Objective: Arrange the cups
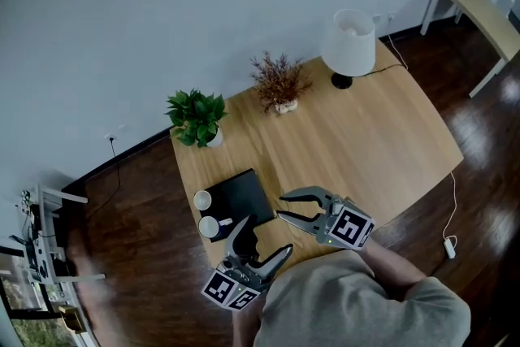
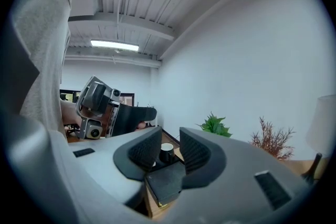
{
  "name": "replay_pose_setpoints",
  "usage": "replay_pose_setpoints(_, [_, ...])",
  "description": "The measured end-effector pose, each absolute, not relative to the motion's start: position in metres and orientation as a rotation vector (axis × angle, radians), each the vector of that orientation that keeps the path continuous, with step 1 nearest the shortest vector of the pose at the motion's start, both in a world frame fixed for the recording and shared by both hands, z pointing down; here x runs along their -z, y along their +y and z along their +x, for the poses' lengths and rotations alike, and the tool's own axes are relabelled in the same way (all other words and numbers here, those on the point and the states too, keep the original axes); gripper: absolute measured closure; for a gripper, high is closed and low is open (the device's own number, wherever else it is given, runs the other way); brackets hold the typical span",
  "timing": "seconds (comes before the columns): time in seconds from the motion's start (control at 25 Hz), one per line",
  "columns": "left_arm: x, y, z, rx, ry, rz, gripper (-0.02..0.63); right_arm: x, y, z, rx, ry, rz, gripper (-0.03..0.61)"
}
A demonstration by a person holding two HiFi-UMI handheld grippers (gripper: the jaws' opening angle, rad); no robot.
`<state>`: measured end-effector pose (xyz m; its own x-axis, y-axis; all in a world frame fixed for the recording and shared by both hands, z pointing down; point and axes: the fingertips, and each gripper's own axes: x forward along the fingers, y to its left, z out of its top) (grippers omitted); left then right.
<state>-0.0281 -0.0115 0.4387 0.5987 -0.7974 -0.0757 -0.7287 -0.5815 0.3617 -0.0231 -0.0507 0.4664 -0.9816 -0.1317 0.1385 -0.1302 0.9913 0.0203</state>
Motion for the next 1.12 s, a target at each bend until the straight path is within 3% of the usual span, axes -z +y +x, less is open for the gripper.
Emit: replay_pose_setpoints(1.12, [-0.421,-0.002,-0.042,0.507,-1.228,2.54,0.173,-0.434,-0.024,-0.037,0.068,-3.049,0.131,0.476])
